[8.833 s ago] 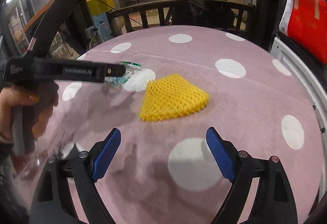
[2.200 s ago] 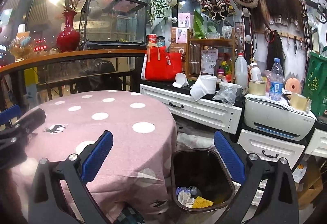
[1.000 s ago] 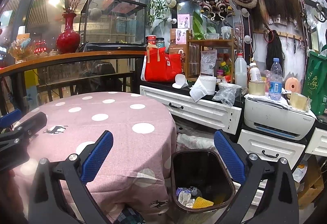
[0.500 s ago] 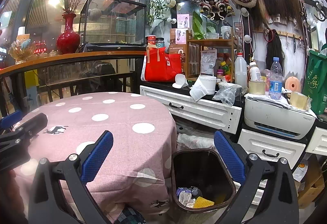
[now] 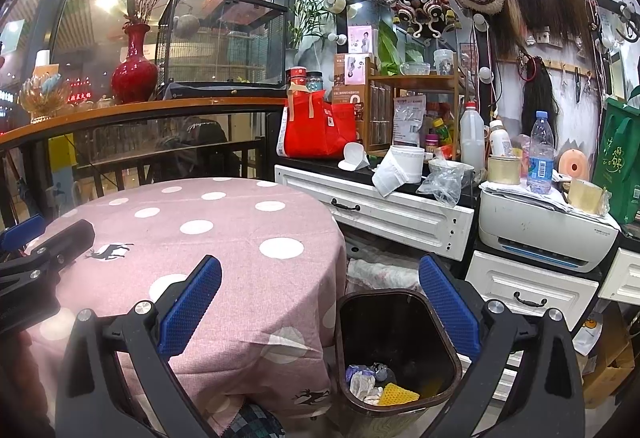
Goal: Collect trash
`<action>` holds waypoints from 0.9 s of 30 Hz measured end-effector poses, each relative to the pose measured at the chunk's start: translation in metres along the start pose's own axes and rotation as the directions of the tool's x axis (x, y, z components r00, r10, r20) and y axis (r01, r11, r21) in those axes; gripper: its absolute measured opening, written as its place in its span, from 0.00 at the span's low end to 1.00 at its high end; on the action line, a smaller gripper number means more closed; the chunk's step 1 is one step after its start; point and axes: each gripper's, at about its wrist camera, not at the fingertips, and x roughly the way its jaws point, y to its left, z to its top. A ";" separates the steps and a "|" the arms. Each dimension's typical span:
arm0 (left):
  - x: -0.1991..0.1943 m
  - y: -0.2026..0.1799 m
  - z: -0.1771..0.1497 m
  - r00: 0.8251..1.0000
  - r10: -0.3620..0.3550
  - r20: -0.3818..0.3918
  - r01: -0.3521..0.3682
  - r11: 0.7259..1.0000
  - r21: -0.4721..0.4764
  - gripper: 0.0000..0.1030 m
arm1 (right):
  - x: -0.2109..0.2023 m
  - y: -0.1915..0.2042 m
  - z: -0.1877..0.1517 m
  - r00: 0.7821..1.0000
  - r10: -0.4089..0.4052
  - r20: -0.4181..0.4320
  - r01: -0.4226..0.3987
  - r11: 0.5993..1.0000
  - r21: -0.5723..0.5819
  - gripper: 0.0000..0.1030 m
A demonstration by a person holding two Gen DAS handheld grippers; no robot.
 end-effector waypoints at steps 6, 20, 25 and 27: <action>0.000 -0.001 0.000 1.000 0.000 -0.002 0.000 1.000 -0.001 0.95 | 0.001 0.000 0.000 1.000 0.000 -0.001 0.000 1.000 -0.002 0.95; 0.000 -0.002 -0.001 1.000 -0.003 -0.004 0.003 1.000 -0.003 0.95 | 0.002 -0.001 -0.002 1.000 0.002 -0.004 -0.002 1.000 -0.002 0.95; 0.000 -0.002 -0.001 1.000 -0.005 -0.006 0.005 1.000 -0.001 0.95 | 0.001 -0.001 -0.003 1.000 0.003 -0.005 -0.003 1.000 -0.002 0.95; 0.000 -0.003 0.000 1.000 -0.006 -0.006 0.006 1.000 -0.001 0.95 | 0.002 -0.001 -0.002 1.000 0.003 -0.006 -0.003 1.000 -0.001 0.95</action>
